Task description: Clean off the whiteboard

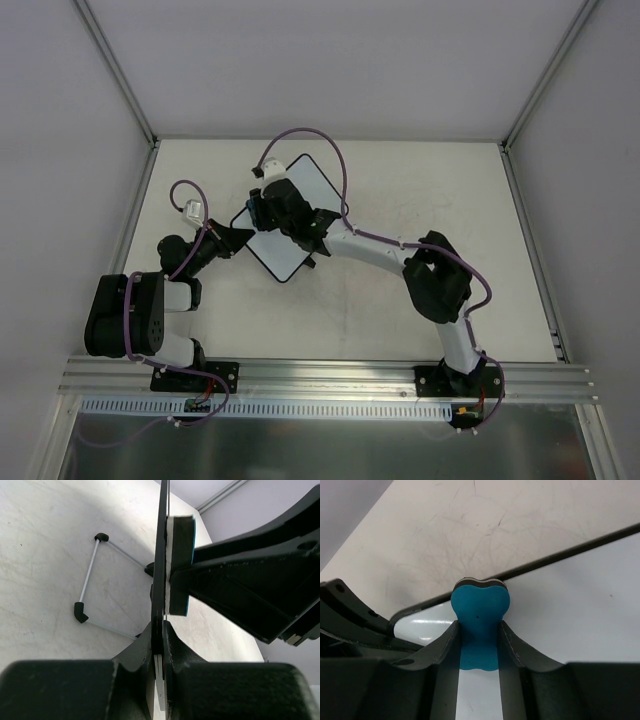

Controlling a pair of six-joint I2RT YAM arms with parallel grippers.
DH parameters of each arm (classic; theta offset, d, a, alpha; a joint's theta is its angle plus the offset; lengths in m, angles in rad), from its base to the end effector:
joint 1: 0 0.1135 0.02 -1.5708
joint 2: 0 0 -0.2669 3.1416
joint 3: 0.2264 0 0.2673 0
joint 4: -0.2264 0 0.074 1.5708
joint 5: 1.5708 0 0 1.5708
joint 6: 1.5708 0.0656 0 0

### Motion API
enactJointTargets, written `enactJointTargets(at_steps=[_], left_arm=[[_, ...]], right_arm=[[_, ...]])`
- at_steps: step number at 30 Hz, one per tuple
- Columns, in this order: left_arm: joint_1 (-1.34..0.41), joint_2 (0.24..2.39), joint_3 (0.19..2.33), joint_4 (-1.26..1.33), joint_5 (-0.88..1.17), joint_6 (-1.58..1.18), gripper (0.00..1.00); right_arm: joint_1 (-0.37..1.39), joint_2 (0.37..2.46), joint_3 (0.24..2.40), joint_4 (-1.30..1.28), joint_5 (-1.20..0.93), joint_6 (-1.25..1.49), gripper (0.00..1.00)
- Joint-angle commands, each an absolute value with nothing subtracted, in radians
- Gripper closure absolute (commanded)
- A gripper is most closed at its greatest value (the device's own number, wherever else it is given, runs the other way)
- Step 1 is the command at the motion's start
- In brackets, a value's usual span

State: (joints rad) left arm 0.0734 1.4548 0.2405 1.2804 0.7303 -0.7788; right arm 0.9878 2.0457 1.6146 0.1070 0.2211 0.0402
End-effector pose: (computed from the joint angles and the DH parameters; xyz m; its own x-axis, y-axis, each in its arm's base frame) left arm 0.2614 -0.0247 0.1636 -0.3810 -0.5527 -0.7412 0.4799 0.5670 -0.6695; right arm 0.3063 0.4384 0.2526 -0.2033 -0.2371 -0.9500 -0.6924 0.7208 -0.0317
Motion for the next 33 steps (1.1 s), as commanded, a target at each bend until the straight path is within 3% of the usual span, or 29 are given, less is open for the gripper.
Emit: enactJointTargets(at_steps=[1,12,17,27,33], left_arm=[[0.055,1.445,0.255,1.574,0.805,-0.693,1.00],[0.055,1.440,0.252,1.563,0.796,-0.687,1.00],[0.055,1.448,0.255,1.552,0.787,-0.690,1.00],[0.060,1.442,0.249,1.545,0.770,-0.690,1.00],[0.058,1.439,0.247,1.545,0.765,-0.698,1.00]], right_arm=[[0.983,2.091,1.709,0.106,0.242,0.017,1.00],[0.965,2.112,1.905,0.106,0.367,0.008,1.00],[0.924,1.987,1.928,0.092,0.368,0.008,1.00],[0.884,1.556,1.444,-0.125,0.584,-0.020,1.00],[0.694,1.373,1.110,-0.388,0.442,0.175,1.00]])
